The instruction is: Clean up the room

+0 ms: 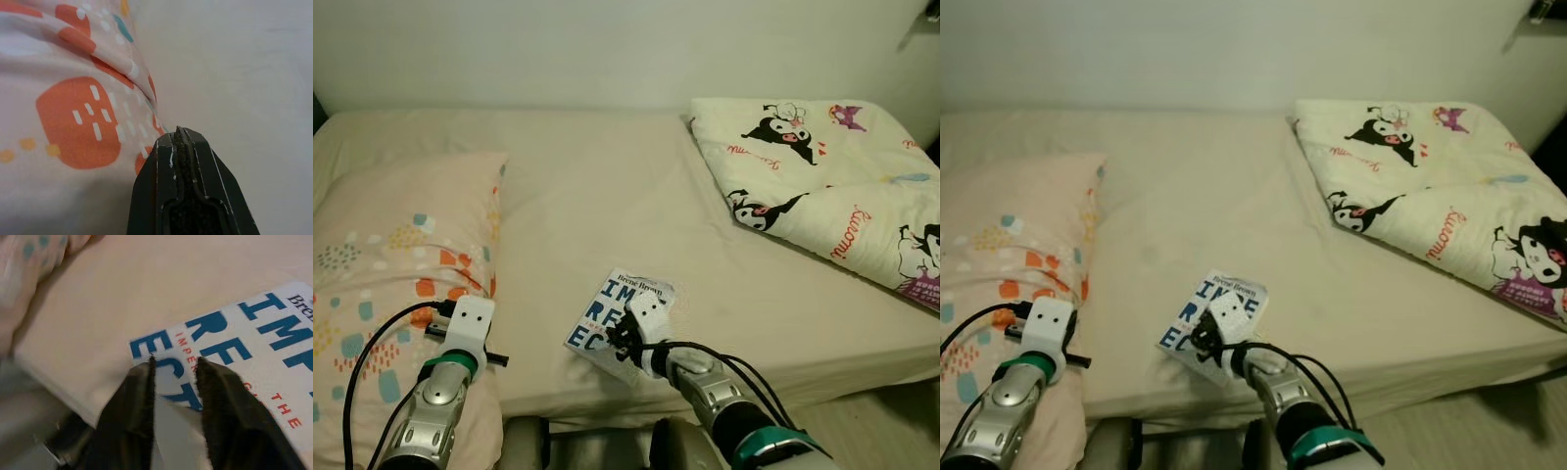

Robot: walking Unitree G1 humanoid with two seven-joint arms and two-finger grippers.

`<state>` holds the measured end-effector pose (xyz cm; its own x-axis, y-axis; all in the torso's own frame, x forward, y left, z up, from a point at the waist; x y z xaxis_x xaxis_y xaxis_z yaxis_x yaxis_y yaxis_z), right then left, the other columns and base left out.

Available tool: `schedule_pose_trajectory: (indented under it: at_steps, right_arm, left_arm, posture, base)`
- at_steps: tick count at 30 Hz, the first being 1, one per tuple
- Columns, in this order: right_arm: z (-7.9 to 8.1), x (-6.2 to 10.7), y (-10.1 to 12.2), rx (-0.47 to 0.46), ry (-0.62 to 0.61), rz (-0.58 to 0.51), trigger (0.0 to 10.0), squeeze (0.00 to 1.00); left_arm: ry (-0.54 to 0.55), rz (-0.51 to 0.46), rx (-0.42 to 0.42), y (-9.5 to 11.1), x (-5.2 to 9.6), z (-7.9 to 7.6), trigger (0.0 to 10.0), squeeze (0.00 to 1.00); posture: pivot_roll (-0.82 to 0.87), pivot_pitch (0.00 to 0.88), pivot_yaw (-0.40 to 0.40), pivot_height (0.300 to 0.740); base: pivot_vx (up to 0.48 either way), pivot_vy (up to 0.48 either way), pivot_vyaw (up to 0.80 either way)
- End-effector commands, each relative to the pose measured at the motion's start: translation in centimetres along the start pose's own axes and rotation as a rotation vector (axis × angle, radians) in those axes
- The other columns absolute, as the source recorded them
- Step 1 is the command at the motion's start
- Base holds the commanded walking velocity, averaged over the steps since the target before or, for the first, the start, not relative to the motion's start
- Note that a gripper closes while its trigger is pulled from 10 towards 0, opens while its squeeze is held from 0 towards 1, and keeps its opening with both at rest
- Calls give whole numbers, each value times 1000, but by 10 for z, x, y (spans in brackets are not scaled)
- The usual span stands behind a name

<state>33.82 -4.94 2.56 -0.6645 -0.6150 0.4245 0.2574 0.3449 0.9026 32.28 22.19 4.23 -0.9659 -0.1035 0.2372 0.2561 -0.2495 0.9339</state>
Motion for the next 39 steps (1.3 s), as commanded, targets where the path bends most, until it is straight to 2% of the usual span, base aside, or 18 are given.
schedule_pose_trajectory:
  at_steps: [1, 2, 3, 8, 9, 11, 13, 14, 16, 19, 20, 22, 34, 37, 39]
  right_arm:
    - [6, 0, -5, 74, 47, 27, 10000, 1000]
    - [6, 0, -5, 74, 47, 27, 10000, 1000]
    - [10, 1, -8, 173, 83, 56, 10000, 1000]
    - [10, 1, -10, 218, 86, 68, 10000, 1000]
    - [9, 2, -13, 256, 72, 81, 10000, 1000]
    - [9, 2, -14, 269, 69, 87, 10000, 1000]
    - [5, 2, -15, 351, 34, 109, 10000, 1000]
    - [5, 2, -15, 351, 34, 109, 10000, 1000]
    - [0, 2, -14, 408, -12, 117, 10000, 1000]
    - [-2, 2, -14, 424, -30, 120, 10000, 1000]
    - [-4, 2, -14, 447, -38, 128, 10000, 0]
    - [-4, 2, -15, 483, -37, 142, 10000, 0]
    - [-1, -3, -8, 557, -47, 140, 10000, 0]
    - [1, -6, -6, 595, -61, 144, 10000, 0]
    - [2, -9, -2, 654, -74, 152, 10000, 0]
  left_arm:
    - [-24, 26, 6, -4, 1, -5, 10000, 0]
    - [-24, 26, 6, -4, 1, -5, 10000, 0]
    - [-28, 23, 40, 8, -4, -2, 10000, 0]
    - [-46, -15, 56, 28, -11, 1, 10000, 0]
    - [-55, -46, 55, 42, -14, 3, 10000, 0]
    - [-57, -53, 54, 45, -15, 4, 10000, 0]
    - [-63, -55, 47, 46, -15, 3, 10000, 0]
    - [-63, -55, 47, 46, -15, 3, 10000, 0]
    - [-70, -48, 38, 43, -14, 1, 10000, 0]
    - [-75, -41, 33, 41, -13, -1, 10000, 0]
    - [-79, -33, 32, 39, -11, -3, 10000, 0]
    - [-83, -22, 32, 35, -8, -5, 10000, 0]
    - [-76, -10, 26, 35, -6, -5, 10000, 0]
    - [-59, -13, 31, 35, -5, -2, 10000, 0]
    - [-48, -15, 35, 36, -3, 0, 10000, 0]
  posture:
    - [179, 46, -55, 625]
    - [179, 46, -55, 625]
    - [181, 43, -53, 625]
    - [181, 43, -53, 625]
    - [184, 38, -50, 625]
    - [184, 38, -50, 625]
    - [184, 34, -48, 625]
    - [184, 34, -48, 625]
    - [184, 34, -45, 625]
    - [184, 34, -45, 625]
    - [185, 35, -46, 625]
    - [185, 35, -46, 625]
    - [205, 58, -69, 625]
    - [221, 52, -86, 625]
    - [226, 56, -89, 625]
  base:
    - [0, 0, 0]
    - [0, 0, 0]
    - [0, 0, 0]
    - [0, 0, 0]
    - [0, 0, 0]
    - [0, 0, 0]
    - [0, 0, 0]
    - [0, 0, 0]
    - [0, 0, 0]
    - [0, 0, 0]
    - [0, 0, 0]
    - [0, 0, 0]
    - [0, 0, 0]
    - [0, 0, 0]
    - [0, 0, 0]
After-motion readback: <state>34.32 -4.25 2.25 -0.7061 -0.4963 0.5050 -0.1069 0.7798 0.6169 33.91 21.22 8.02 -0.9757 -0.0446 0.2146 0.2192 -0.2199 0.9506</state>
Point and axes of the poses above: a point about 5 cm out from each wrist's last joint towards the gripper, its own x axis pointing back from the gripper into the wrist, its own y axis along the axis of the wrist's last joint, z = x × y, the point moved 3 cm from there along -x, pointing out of the wrist towards the gripper, and after that the axes turned 2 degrees about x, right-handed, at the moved point
